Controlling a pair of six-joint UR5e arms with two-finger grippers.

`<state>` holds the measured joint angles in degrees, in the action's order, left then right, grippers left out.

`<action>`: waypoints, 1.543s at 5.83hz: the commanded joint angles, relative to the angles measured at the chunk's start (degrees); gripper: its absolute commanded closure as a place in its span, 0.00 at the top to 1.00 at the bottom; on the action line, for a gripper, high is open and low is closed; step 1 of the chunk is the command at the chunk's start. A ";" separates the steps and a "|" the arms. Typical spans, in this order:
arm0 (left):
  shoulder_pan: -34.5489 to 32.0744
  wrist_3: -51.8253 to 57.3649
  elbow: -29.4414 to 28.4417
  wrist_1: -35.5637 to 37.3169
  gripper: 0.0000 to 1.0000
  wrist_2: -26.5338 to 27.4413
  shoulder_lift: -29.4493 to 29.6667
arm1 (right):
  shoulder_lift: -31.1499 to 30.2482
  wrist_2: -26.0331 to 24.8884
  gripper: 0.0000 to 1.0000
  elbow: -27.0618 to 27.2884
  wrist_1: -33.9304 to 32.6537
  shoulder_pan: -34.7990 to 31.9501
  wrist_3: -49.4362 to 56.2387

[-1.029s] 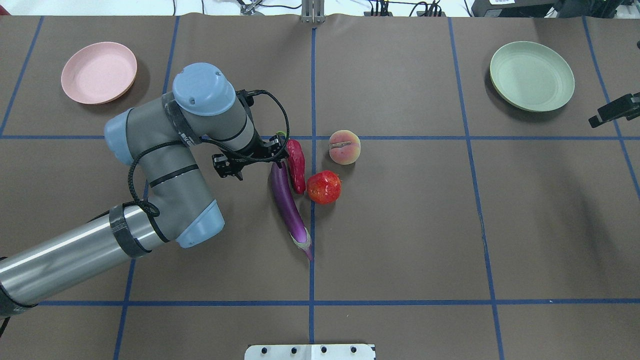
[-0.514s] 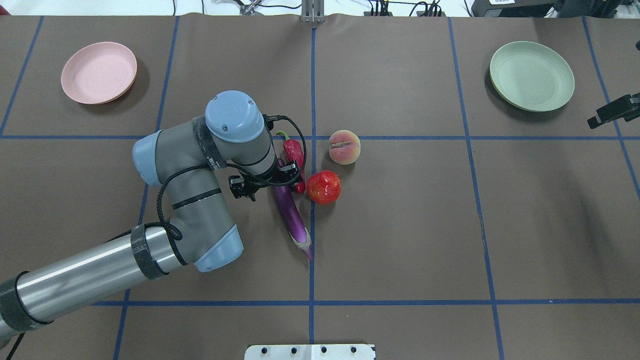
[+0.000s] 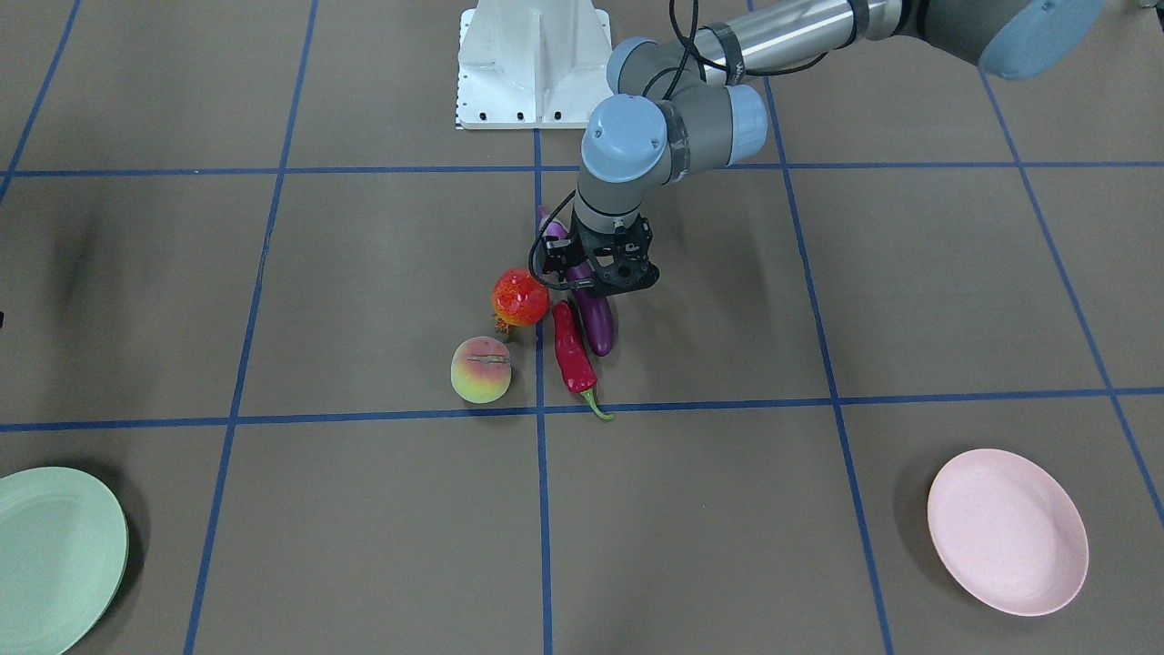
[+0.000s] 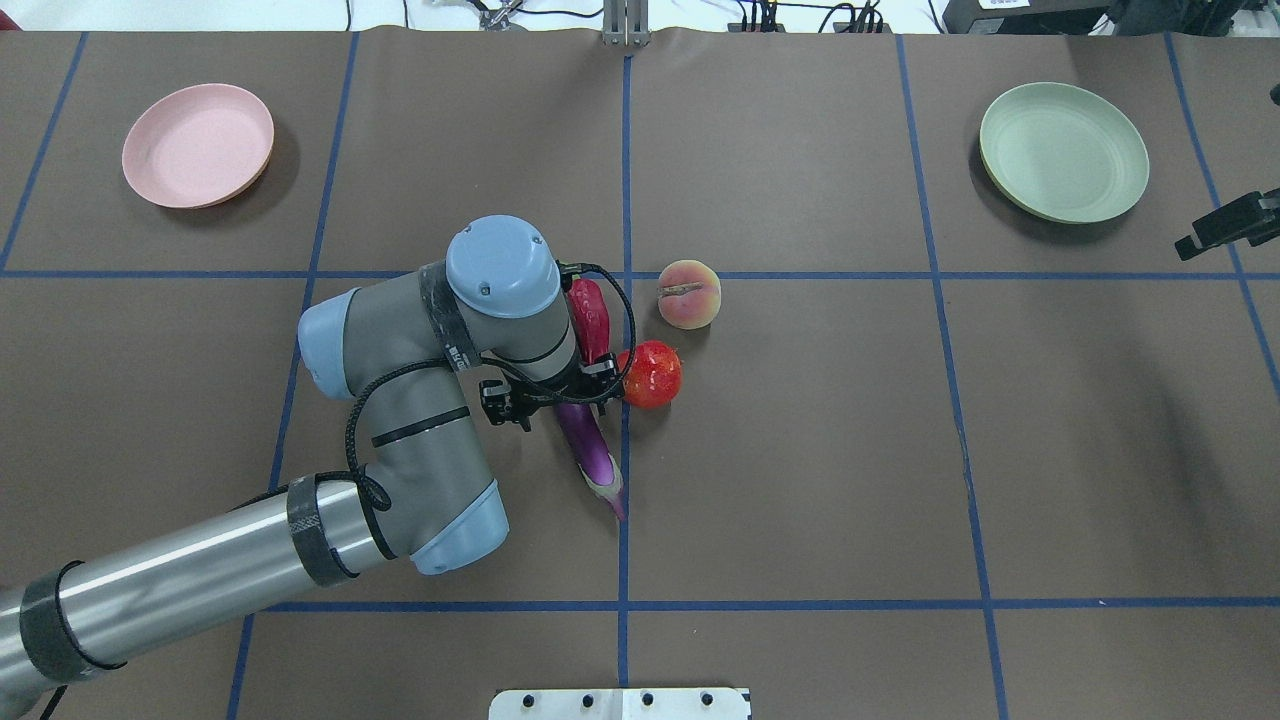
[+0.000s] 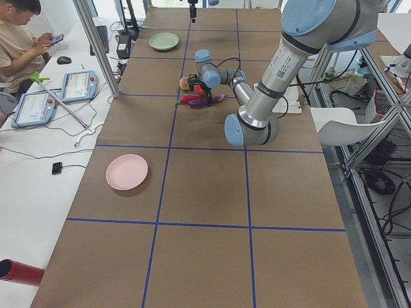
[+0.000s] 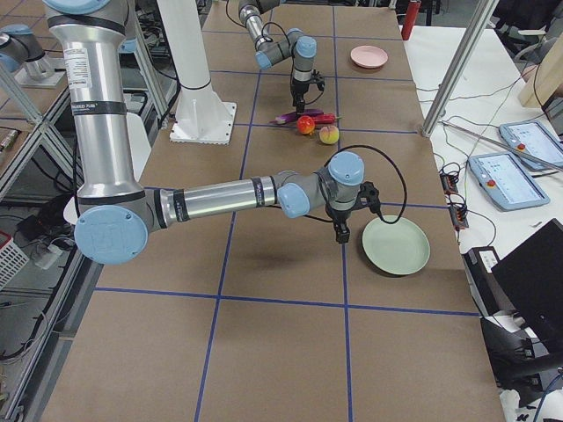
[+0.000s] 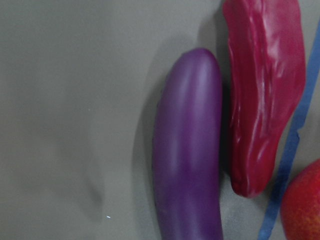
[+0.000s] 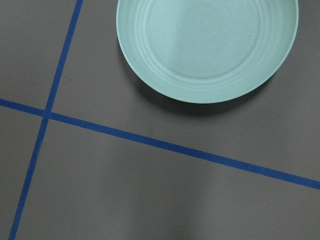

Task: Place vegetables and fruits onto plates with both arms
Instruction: 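Lower the left gripper and close it on the purple eggplant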

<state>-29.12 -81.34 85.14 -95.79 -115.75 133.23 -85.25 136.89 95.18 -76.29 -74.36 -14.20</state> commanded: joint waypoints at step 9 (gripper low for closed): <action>-8.30 7.45 26.71 13.22 0.00 -0.62 -17.28 | 0.17 0.05 1.00 -0.44 0.00 0.00 -0.04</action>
<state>-35.03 -78.35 101.41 -86.61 -116.32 124.63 -85.20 136.94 94.40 -76.29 -74.36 -14.13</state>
